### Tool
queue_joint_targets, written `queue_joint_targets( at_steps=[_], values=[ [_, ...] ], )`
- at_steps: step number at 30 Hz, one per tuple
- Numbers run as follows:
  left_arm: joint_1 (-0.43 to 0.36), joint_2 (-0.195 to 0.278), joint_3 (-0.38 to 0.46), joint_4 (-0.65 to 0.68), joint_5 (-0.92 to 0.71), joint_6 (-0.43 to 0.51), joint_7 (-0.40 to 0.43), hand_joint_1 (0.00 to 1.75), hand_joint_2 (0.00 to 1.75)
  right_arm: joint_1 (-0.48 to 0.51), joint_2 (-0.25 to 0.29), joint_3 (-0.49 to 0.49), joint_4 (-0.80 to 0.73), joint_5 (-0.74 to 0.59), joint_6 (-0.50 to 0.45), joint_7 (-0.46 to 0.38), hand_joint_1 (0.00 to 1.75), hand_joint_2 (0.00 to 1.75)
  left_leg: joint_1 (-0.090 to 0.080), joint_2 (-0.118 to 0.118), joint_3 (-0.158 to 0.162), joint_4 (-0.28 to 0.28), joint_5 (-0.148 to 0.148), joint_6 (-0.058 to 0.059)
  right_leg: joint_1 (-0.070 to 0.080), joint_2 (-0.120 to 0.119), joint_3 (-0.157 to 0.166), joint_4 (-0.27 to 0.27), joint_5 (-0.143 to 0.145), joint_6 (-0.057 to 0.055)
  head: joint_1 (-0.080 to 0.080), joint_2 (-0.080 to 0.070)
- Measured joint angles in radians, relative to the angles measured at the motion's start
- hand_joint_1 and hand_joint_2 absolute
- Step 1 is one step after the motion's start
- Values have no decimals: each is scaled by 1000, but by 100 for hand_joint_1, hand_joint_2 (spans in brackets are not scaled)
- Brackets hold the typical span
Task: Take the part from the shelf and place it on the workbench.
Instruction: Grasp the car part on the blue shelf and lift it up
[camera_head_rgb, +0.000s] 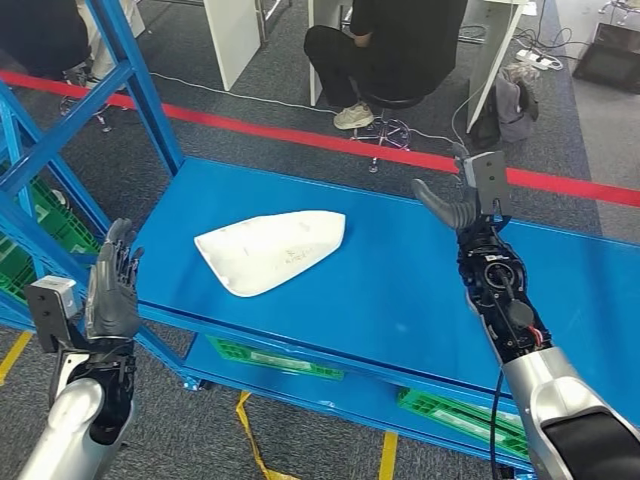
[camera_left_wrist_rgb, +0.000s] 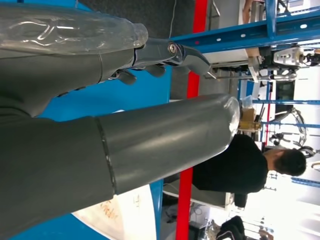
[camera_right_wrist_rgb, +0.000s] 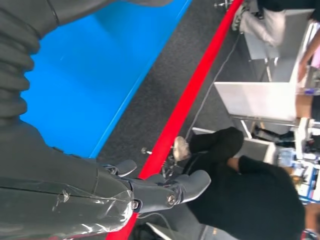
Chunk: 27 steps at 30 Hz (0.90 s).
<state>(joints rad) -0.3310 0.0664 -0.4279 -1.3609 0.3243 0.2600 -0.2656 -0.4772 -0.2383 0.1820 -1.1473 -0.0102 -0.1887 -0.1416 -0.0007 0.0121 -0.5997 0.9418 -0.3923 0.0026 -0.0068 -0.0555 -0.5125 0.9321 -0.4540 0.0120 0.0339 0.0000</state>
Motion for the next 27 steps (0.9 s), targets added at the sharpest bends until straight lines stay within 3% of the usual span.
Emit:
queue_joint_targets(
  at_steps=[12, 27],
  values=[
    [8, 7, 3, -24, -2, 5, 13, 0, 0, -96, -23, -53, 208, 17, 95, -24, 0, 175, 0, 0, 0, -1, 0, 0, 0, 0, 0, 0, 0, 0, -1, 0],
    [-12, 8, 3, -32, 9, -11, 11, 0, 0, -234, 20, -1, 466, -12, 449, 5, 0, 175, 0, 0, 0, -1, 0, 0, 1, 0, 0, 1, 0, 0, -1, 0]
  ],
)
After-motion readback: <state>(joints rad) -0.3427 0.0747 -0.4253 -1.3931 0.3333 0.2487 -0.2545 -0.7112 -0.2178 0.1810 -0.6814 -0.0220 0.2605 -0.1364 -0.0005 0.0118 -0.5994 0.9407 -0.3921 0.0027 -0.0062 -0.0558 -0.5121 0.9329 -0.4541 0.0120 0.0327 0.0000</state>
